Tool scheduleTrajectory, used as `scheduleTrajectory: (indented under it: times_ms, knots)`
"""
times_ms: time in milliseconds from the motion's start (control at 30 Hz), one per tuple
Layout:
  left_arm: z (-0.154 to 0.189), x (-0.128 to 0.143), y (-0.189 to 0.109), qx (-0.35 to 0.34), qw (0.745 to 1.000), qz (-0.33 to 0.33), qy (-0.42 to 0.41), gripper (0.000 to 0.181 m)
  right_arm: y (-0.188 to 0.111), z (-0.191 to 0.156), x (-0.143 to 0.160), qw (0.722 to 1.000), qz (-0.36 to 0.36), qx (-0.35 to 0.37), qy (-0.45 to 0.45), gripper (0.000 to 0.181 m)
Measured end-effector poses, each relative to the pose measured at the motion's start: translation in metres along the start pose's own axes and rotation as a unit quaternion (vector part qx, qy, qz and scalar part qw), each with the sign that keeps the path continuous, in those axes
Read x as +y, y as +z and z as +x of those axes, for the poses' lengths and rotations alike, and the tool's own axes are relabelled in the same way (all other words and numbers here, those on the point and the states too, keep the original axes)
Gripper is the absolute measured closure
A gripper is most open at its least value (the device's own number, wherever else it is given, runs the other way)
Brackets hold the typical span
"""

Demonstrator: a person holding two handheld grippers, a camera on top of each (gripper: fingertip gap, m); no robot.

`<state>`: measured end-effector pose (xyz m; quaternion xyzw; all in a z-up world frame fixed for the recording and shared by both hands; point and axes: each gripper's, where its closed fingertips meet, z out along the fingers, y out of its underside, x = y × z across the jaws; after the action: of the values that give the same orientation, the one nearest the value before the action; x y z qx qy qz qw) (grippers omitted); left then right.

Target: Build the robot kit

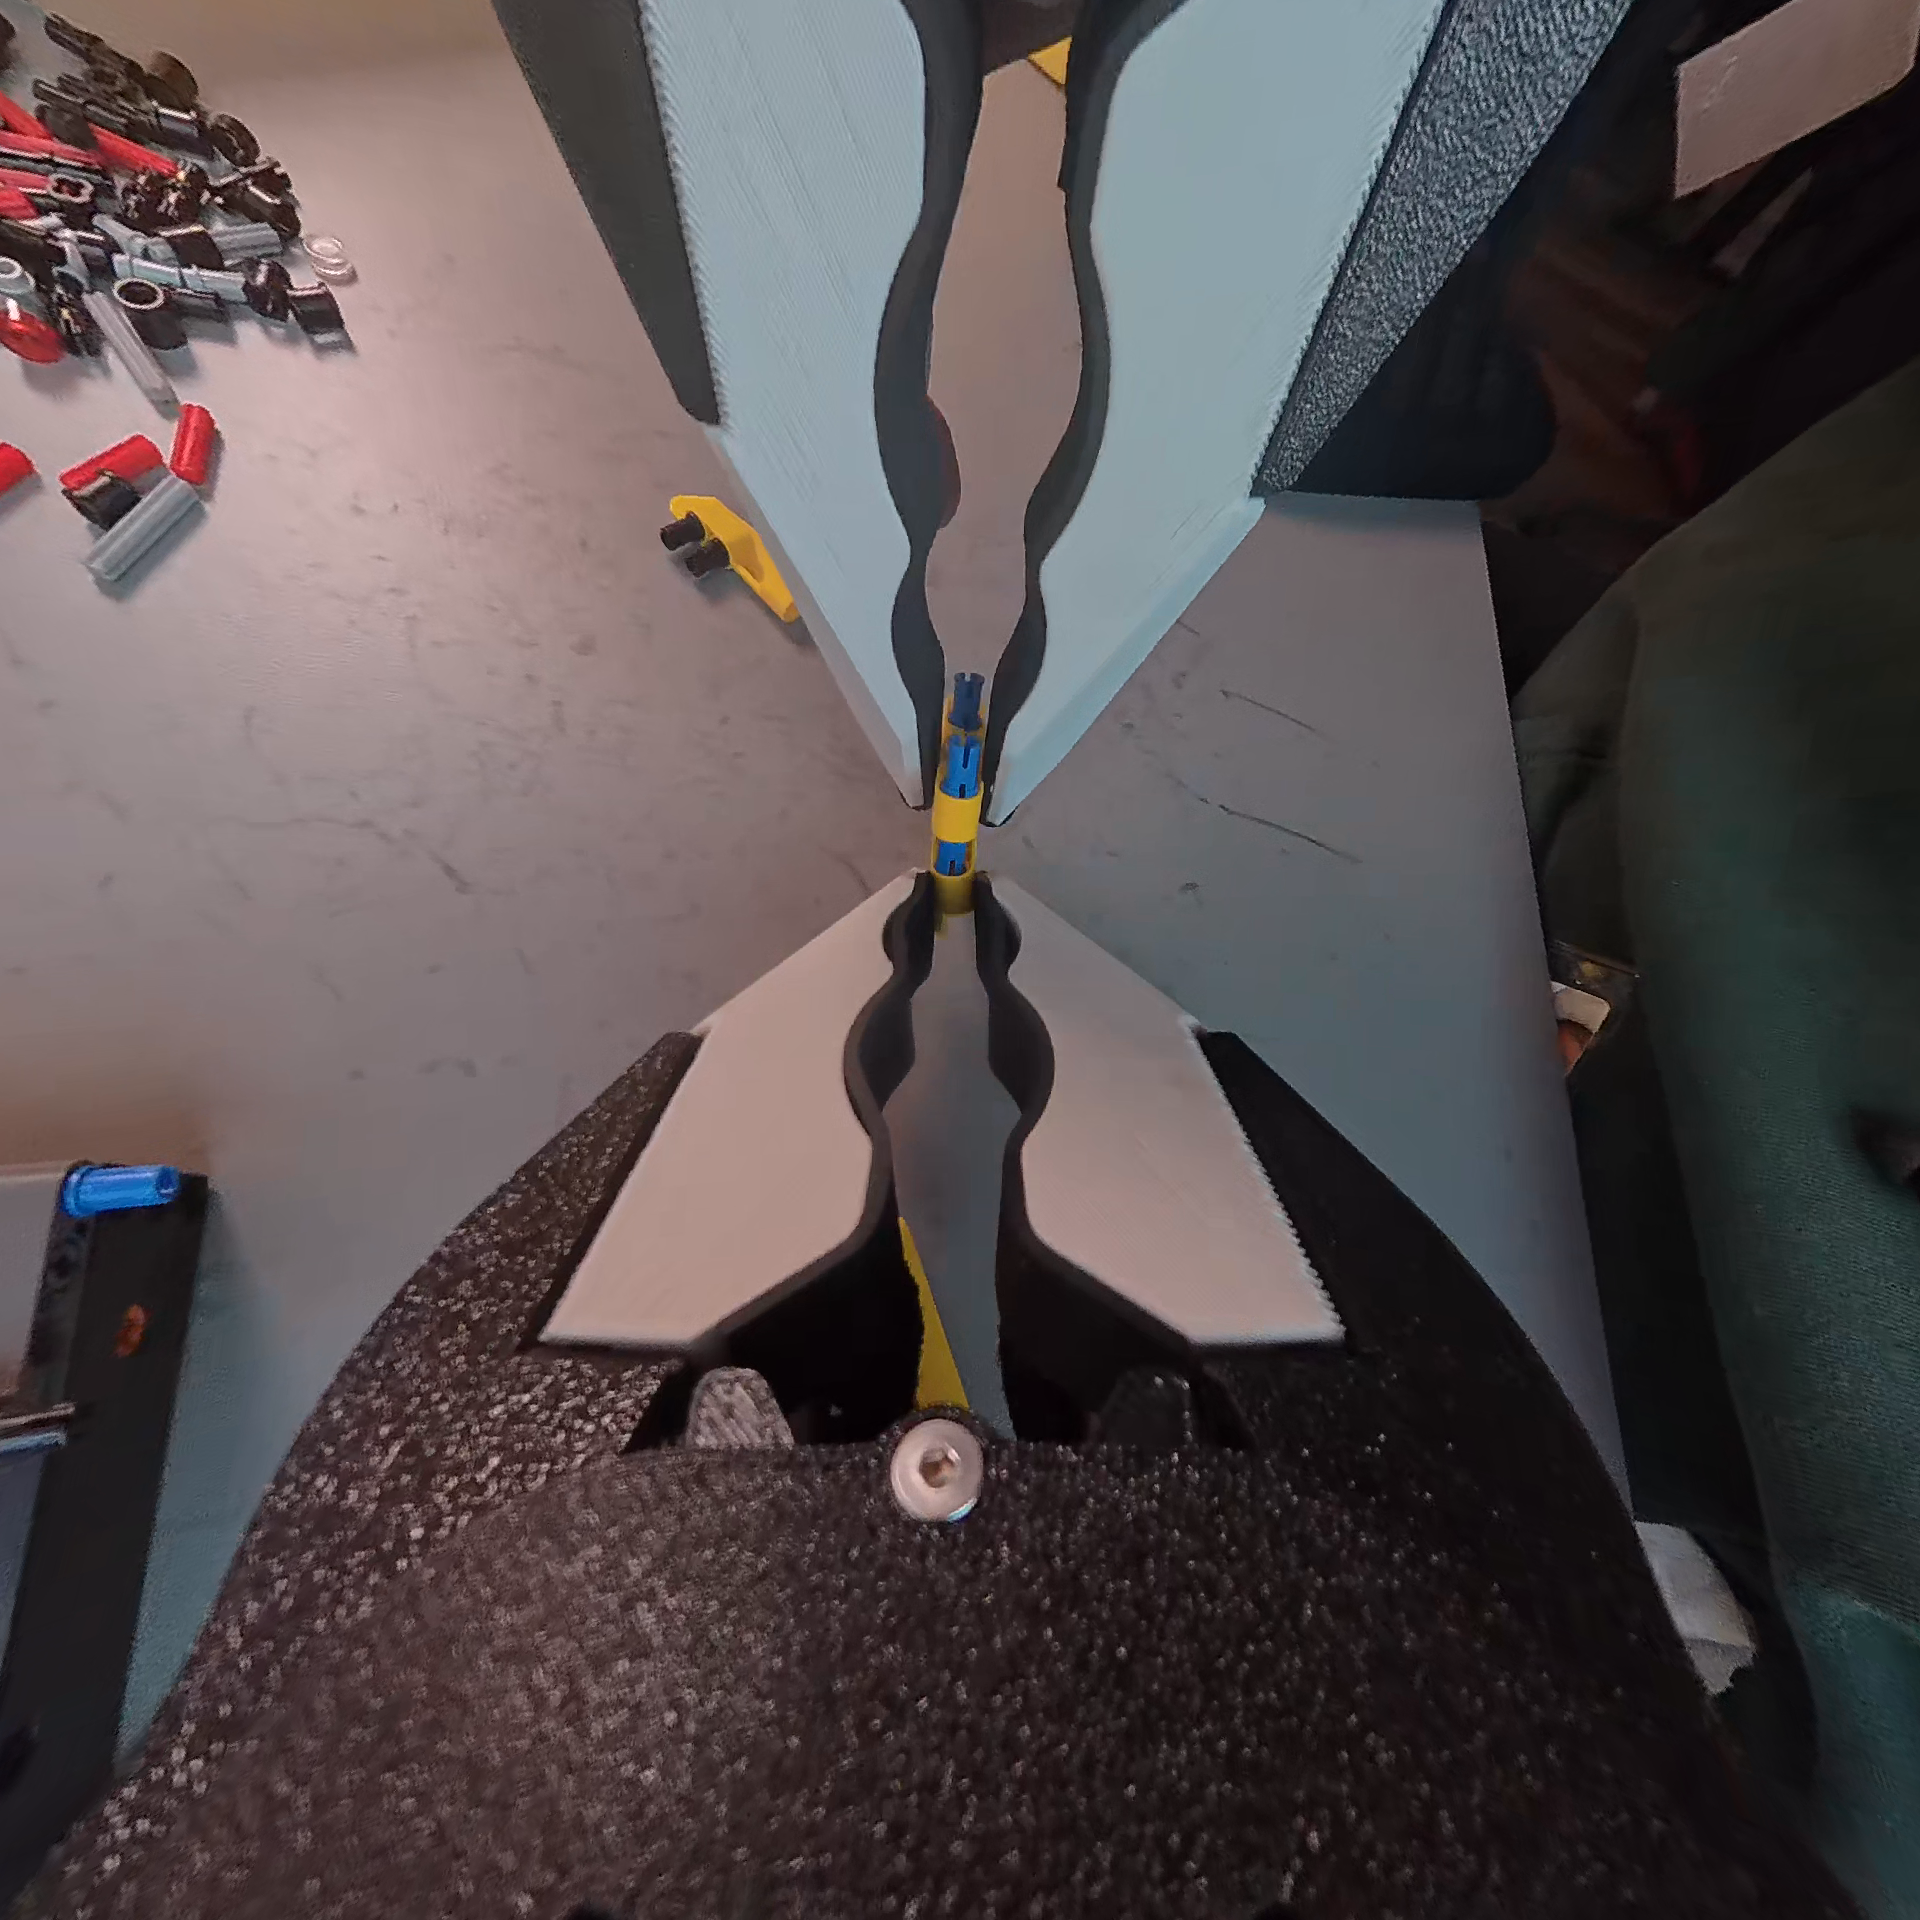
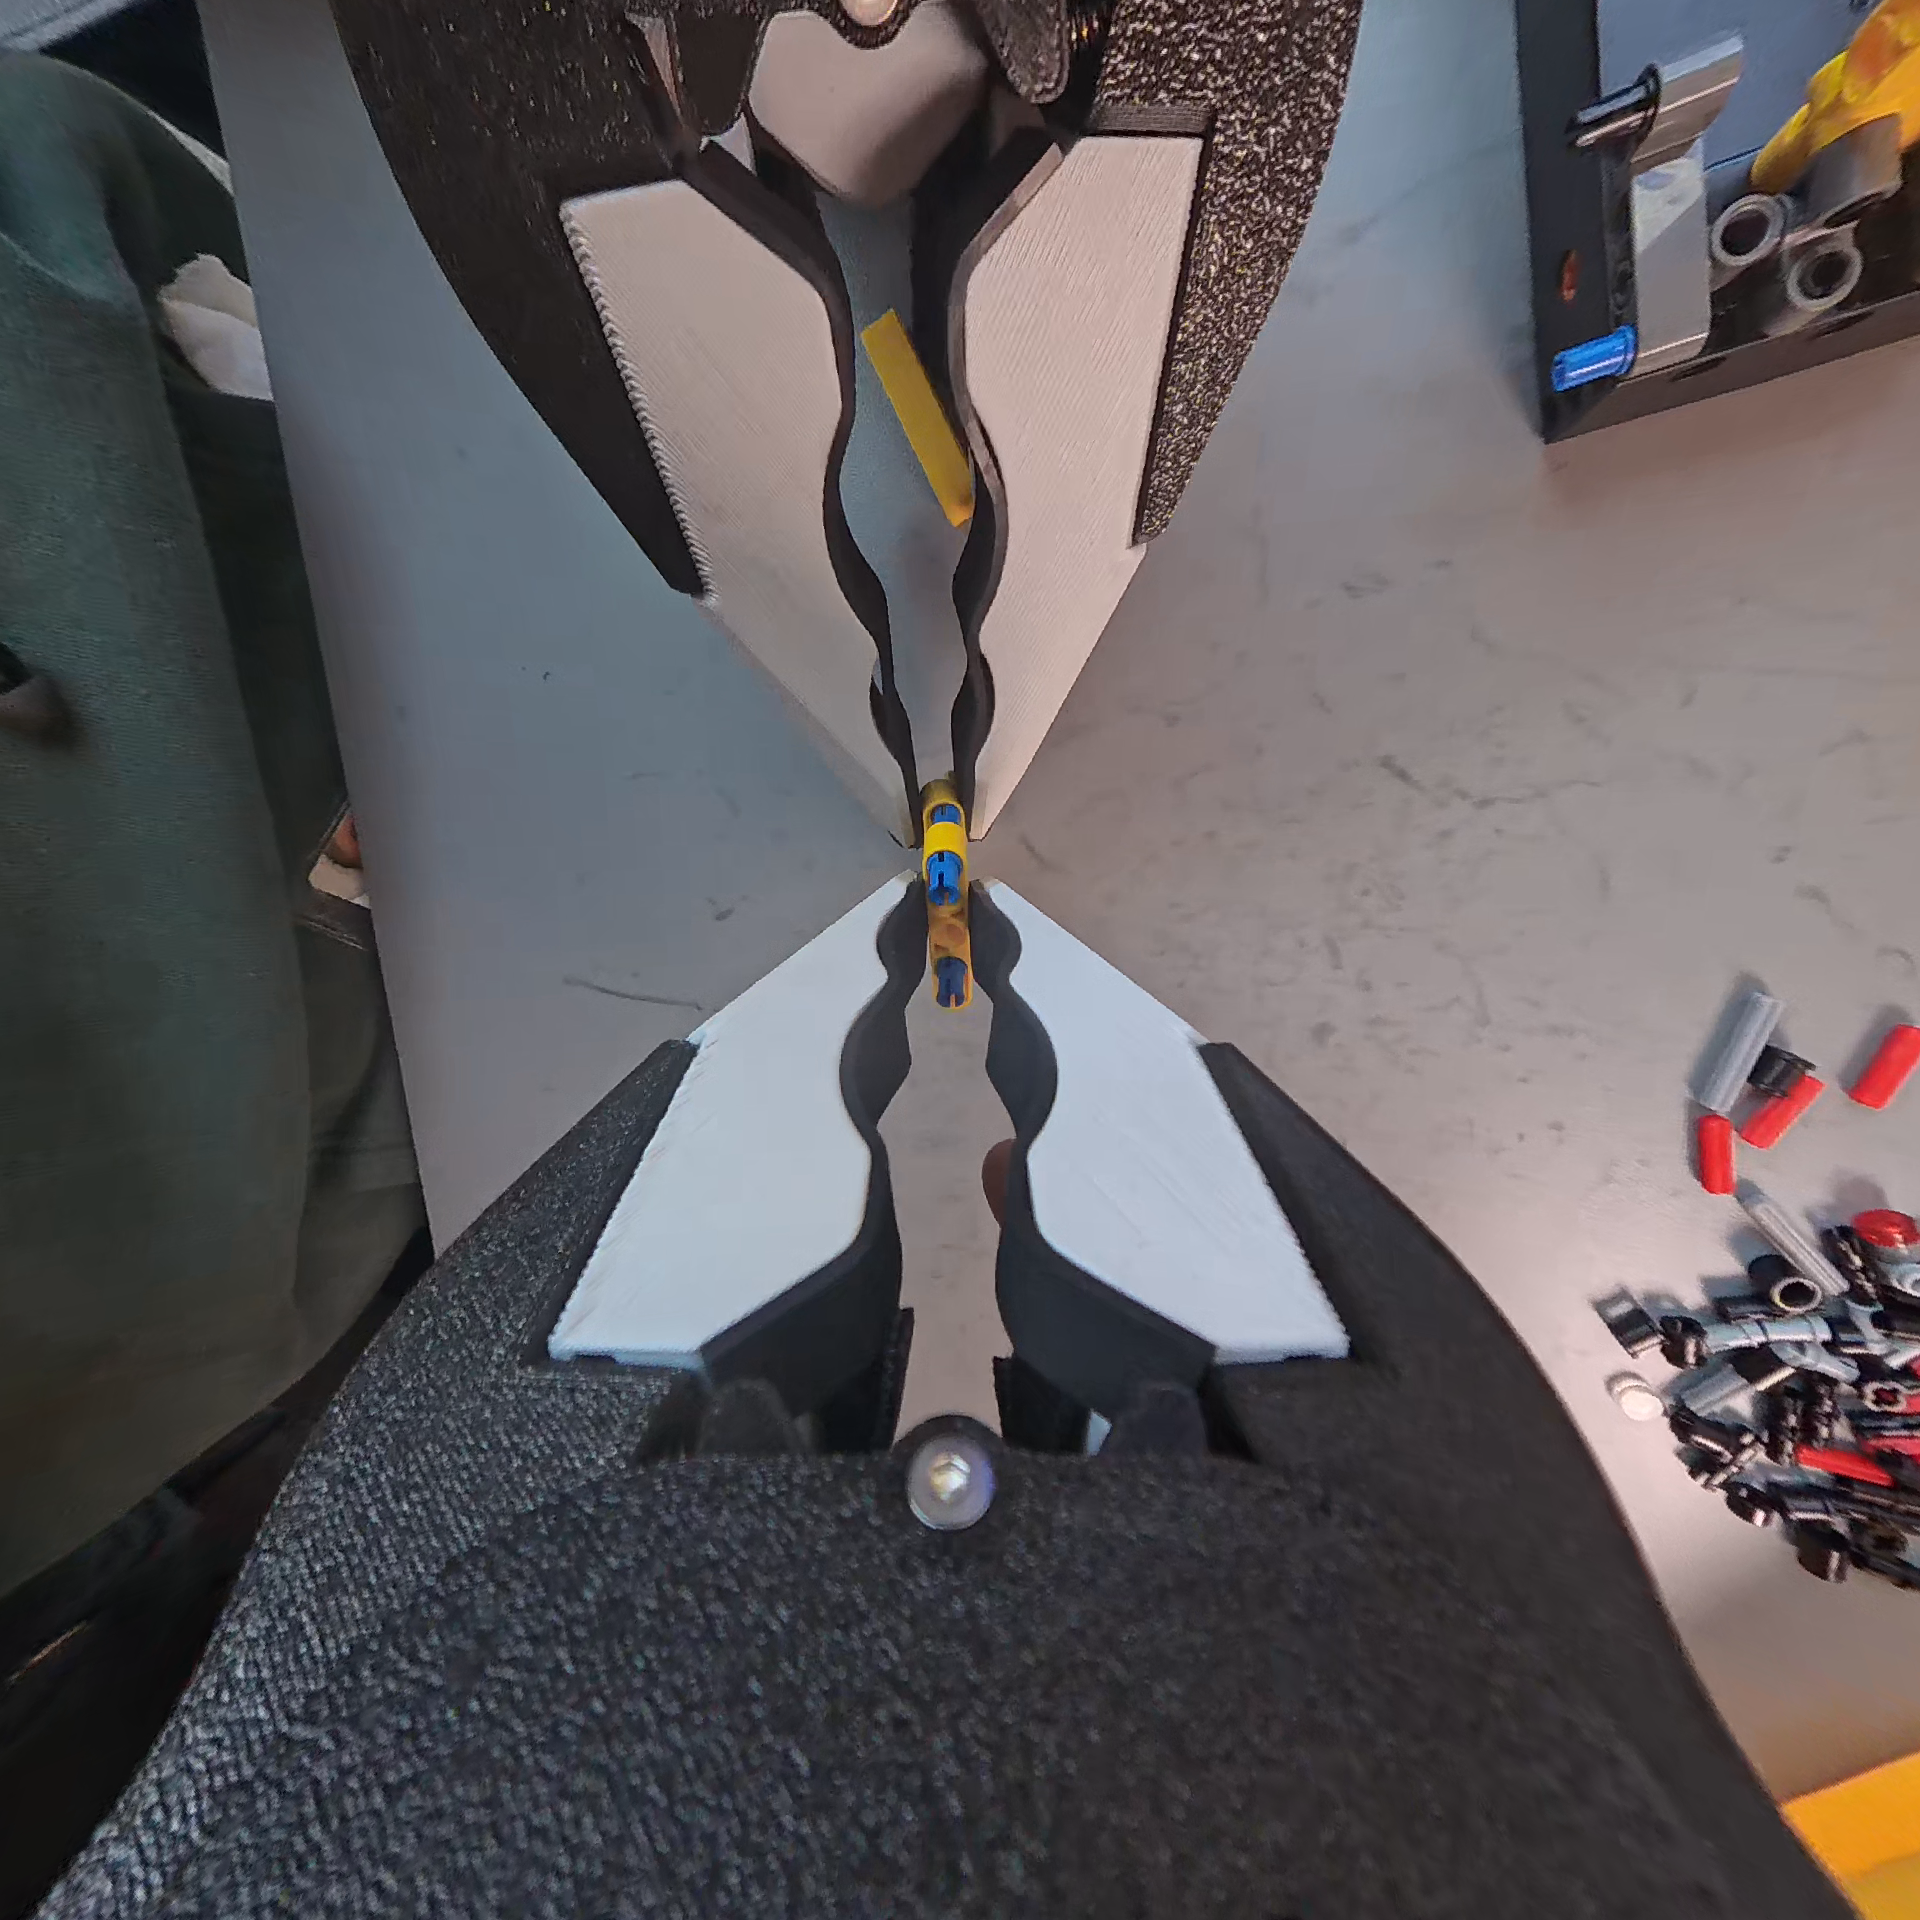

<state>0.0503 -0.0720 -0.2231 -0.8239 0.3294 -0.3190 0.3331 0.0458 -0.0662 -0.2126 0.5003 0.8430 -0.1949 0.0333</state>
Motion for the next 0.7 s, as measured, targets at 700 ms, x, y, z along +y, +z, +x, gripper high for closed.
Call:
scheduleTrajectory:
  times_ms: [700]
  knots:
    - [0.004,0.003,0.0,0.002,1.0,-0.012,0.023,0.175,0.009,-0.005,-0.003,0.998,0.02,0.003,-0.056,0.174]
